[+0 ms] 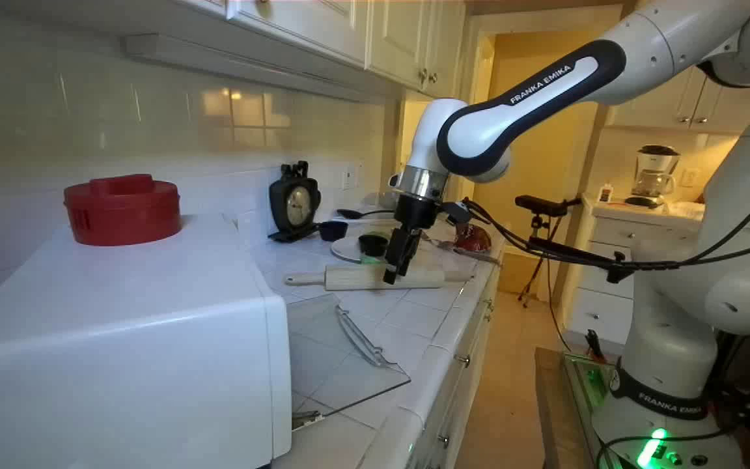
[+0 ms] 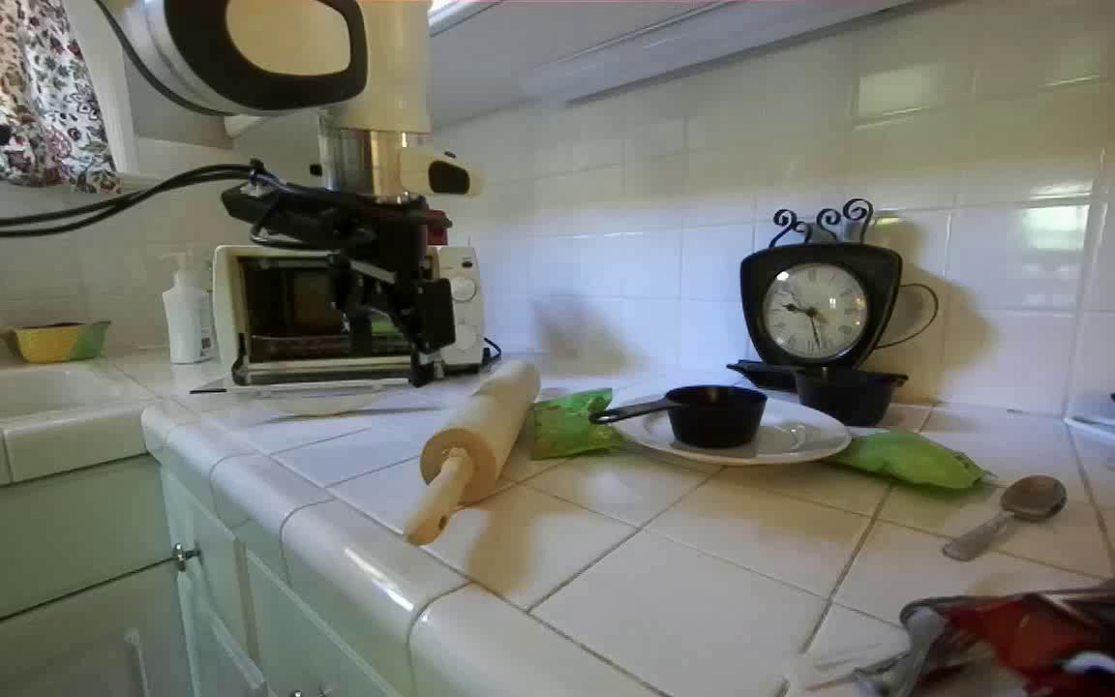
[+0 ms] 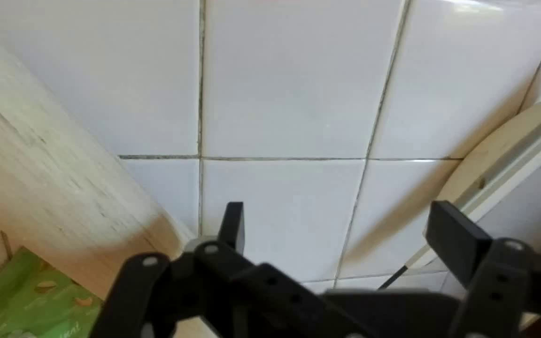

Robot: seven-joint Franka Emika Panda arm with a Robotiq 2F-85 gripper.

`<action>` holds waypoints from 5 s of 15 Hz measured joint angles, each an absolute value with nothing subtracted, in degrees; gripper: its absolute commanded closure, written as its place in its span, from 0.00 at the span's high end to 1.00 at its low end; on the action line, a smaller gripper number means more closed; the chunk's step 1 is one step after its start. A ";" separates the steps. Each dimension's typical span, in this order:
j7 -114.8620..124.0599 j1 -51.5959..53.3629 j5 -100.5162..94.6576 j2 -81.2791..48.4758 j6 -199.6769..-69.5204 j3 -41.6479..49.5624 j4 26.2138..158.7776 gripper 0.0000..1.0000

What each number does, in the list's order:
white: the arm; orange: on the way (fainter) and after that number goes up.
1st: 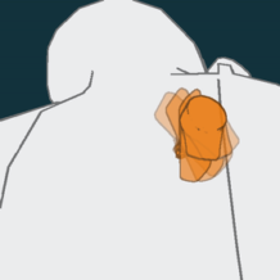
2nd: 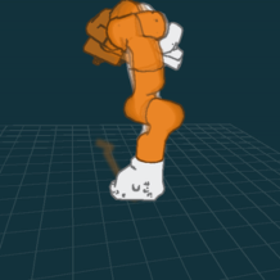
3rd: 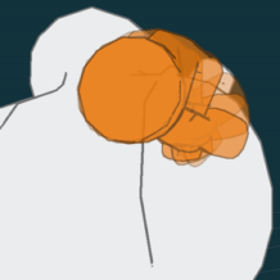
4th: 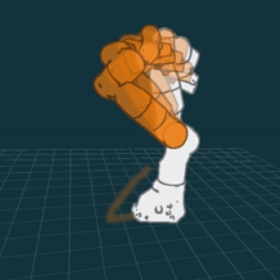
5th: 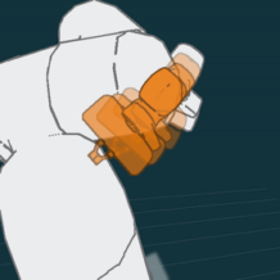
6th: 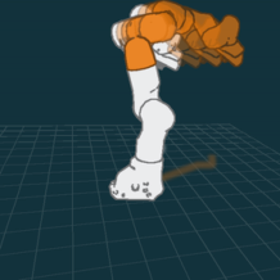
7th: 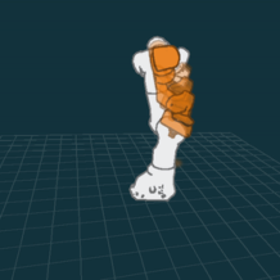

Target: Close the open oven door

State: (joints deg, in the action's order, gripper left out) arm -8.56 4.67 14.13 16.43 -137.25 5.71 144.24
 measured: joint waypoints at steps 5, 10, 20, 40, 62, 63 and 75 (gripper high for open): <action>-8.56 4.67 14.13 16.43 -137.25 5.71 144.24 1.00; -8.67 4.61 15.64 16.43 -138.09 5.69 144.24 1.00; -9.83 7.24 27.77 10.92 -148.39 4.82 142.51 1.00; -32.49 8.39 58.15 3.93 -152.64 3.24 138.84 1.00; -39.74 7.01 64.01 4.42 -146.41 2.49 134.50 1.00; -40.22 6.85 64.33 5.75 -146.19 2.12 134.52 1.00; -40.85 6.11 64.46 13.03 -141.71 -0.50 133.01 1.00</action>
